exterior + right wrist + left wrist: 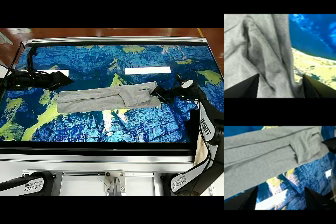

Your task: Fold the shirts.

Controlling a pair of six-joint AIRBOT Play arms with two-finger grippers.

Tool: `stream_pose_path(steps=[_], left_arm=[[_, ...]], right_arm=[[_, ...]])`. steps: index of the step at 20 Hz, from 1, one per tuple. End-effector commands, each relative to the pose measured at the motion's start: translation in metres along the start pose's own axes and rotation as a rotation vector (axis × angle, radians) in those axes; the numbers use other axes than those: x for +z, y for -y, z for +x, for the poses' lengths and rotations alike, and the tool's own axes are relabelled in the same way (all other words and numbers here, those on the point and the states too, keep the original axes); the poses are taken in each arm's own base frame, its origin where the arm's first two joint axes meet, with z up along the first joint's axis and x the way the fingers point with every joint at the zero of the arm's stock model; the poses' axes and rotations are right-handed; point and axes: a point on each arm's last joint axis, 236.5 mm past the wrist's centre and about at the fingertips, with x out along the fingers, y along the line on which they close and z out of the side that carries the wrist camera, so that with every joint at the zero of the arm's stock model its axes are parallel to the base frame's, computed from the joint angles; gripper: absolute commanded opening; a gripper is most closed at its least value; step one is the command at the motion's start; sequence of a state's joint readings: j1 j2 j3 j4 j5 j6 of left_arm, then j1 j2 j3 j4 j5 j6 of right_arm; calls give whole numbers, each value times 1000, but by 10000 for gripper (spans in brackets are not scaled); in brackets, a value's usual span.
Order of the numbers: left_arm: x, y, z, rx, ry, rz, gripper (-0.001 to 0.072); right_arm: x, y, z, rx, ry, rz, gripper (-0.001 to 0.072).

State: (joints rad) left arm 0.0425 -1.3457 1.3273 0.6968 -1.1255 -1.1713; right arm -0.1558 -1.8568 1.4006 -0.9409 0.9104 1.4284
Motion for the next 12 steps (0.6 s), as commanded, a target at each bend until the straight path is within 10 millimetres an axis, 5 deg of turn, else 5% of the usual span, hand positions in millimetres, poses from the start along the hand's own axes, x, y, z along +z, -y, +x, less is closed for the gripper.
stream_pose_path(steps=[1, 3, 5, 8, 10, 12], left_arm=[[-4, 40, 8, -88, -4, 54, 652], [-9, 53, 17, -103, -16, 76, 652], [-7, 63, 24, -107, -1, 111, 652], [-2, 61, 46, -82, 47, 115, 609], [-12, 51, 73, -63, 33, 90, 41], [-36, 41, 110, -52, -27, 59, 43]], right_arm=[[-1, -26, 10, 91, -28, 46, 627], [-1, -41, 9, 125, -37, 33, 434], [-1, -56, 5, 149, -50, 8, 88], [-4, -81, -27, 191, -105, -74, 64], [-5, -96, -63, 190, -97, -139, 64], [-12, -107, -100, 162, -82, -193, 64]])
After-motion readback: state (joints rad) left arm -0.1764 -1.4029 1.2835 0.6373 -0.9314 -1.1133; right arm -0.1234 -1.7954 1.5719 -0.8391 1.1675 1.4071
